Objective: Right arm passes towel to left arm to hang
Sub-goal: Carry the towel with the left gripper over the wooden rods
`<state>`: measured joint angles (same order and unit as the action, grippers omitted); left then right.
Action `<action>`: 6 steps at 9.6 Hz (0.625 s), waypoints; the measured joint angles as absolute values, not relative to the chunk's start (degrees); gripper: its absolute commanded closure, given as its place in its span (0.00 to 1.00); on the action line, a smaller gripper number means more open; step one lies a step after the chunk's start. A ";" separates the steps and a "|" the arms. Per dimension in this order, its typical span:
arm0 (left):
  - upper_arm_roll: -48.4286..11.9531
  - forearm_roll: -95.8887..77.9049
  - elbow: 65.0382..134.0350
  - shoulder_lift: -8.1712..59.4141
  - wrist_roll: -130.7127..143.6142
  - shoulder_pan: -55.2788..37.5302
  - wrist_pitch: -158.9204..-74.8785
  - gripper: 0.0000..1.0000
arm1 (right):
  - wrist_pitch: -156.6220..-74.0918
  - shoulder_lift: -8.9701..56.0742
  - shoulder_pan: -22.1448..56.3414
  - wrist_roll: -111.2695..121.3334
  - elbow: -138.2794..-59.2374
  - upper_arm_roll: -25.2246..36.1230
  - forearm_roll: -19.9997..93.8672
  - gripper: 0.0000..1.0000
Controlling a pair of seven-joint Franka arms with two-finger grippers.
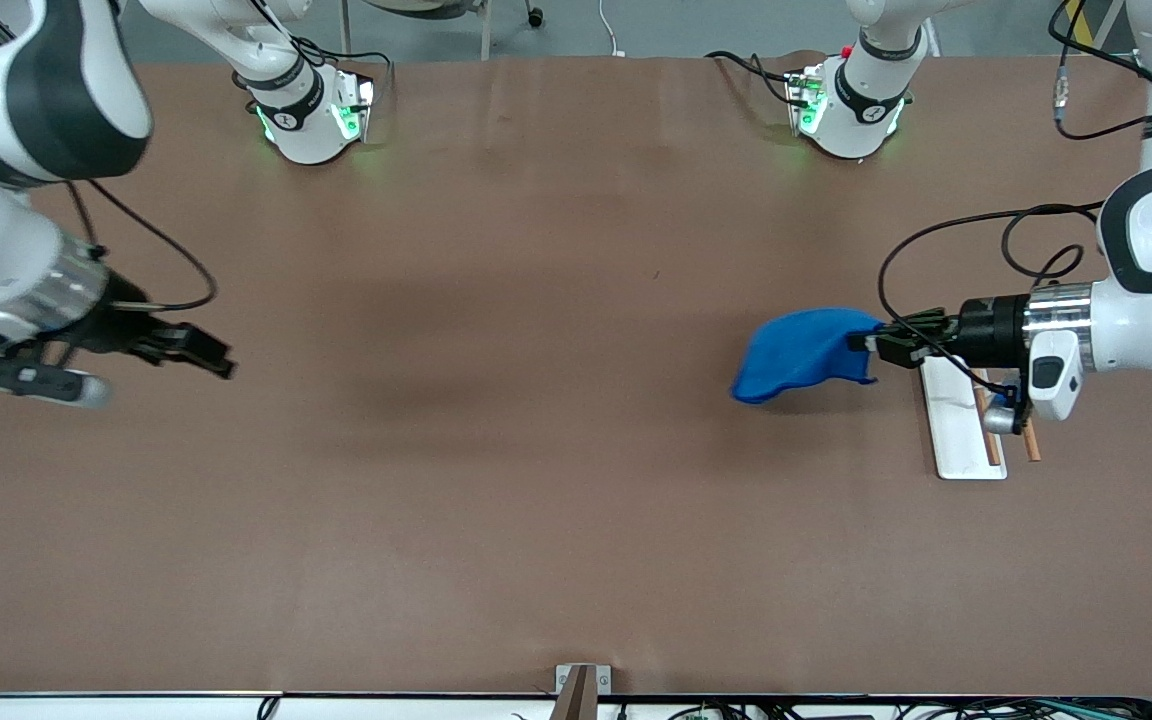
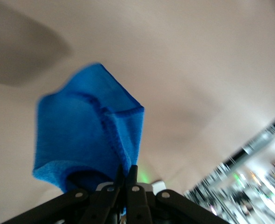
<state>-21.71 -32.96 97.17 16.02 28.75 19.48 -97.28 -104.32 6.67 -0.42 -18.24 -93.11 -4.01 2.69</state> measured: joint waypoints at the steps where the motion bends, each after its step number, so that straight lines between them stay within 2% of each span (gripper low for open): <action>1: -21.70 -27.32 97.10 15.63 33.16 19.57 -97.28 1.00 | -103.18 5.13 -0.90 -15.26 -92.91 -2.12 2.29 0.00; 4: -21.56 -14.86 97.26 15.43 37.98 19.86 -97.37 1.00 | -95.55 -0.21 -1.88 -4.97 -91.66 3.65 2.04 0.00; 6: -21.53 -8.76 97.27 15.44 37.27 22.20 -97.63 1.00 | -88.64 -1.36 -2.18 0.67 -87.59 6.64 2.03 0.00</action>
<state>-21.53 -8.76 97.27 15.44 37.27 22.20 -97.63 -88.64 -1.36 -2.18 0.67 -87.59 6.64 2.03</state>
